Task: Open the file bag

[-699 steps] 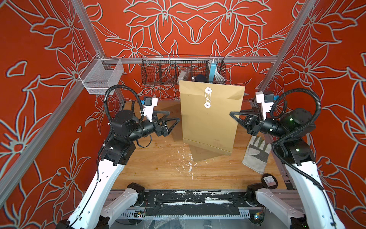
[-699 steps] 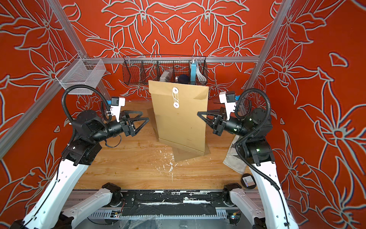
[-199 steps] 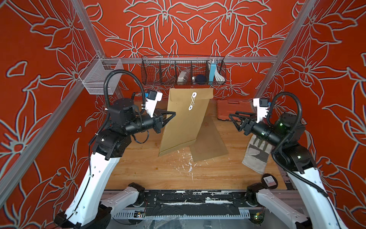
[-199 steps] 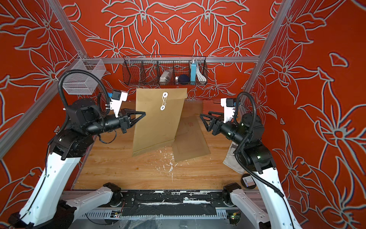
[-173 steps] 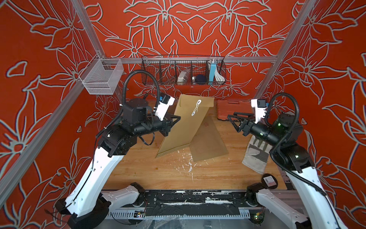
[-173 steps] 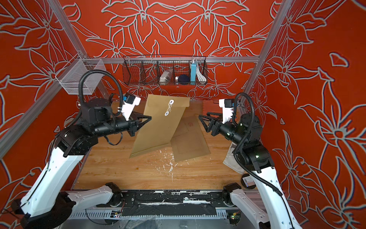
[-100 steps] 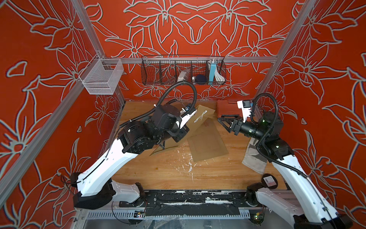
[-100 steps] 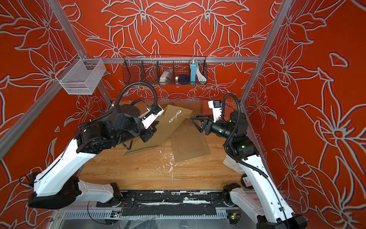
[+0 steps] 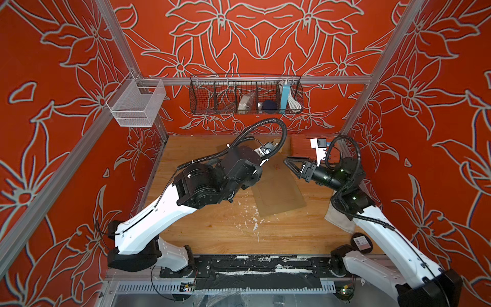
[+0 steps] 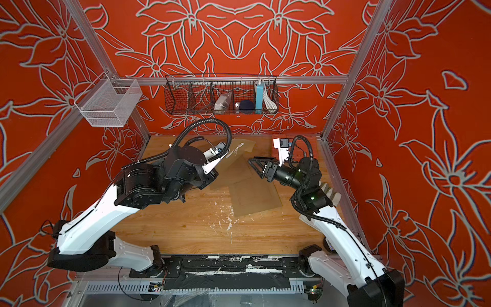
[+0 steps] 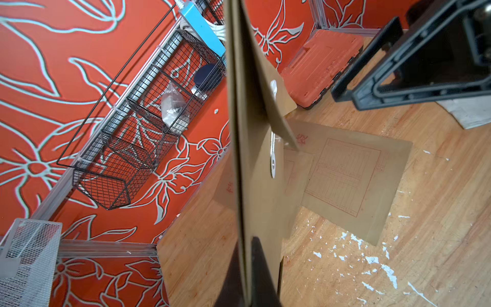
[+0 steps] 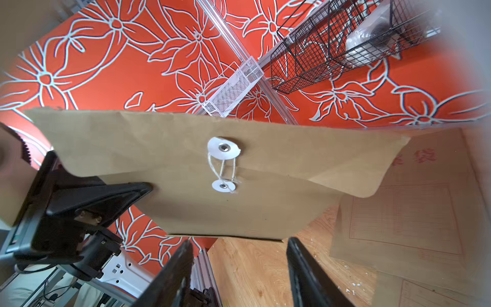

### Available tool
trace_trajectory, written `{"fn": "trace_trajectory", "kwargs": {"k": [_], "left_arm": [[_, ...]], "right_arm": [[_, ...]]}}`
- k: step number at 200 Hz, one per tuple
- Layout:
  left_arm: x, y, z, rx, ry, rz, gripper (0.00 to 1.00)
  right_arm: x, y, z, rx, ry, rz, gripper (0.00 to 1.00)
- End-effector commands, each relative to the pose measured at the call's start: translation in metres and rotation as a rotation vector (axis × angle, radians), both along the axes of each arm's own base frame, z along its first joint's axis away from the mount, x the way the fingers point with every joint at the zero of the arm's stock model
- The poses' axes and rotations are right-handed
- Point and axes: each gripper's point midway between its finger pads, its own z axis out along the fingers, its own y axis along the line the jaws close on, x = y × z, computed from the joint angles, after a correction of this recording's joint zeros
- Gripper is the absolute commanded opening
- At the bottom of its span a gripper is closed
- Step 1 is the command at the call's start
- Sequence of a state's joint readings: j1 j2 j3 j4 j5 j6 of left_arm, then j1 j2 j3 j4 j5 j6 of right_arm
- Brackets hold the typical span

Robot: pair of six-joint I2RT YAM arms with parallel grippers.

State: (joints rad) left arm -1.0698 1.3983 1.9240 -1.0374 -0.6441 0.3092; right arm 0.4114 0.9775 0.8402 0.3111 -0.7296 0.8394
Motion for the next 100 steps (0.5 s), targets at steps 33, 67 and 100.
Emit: {"fn": "trace_trajectory", "kwargs": {"k": [33,67,100], "left_arm": [[0.001,0.002,0.012,-0.007,-0.041,0.014,0.00],[0.001,0.000,0.011,-0.007,-0.040,0.010,0.00],[0.001,-0.001,0.010,-0.004,-0.040,0.009,0.00]], "right_arm": [[0.008,0.023,0.026,0.094,-0.096,0.041,0.55],[0.012,0.035,0.028,0.110,-0.131,0.072,0.50],[0.007,0.049,0.032,0.114,-0.175,0.116,0.49]]}}
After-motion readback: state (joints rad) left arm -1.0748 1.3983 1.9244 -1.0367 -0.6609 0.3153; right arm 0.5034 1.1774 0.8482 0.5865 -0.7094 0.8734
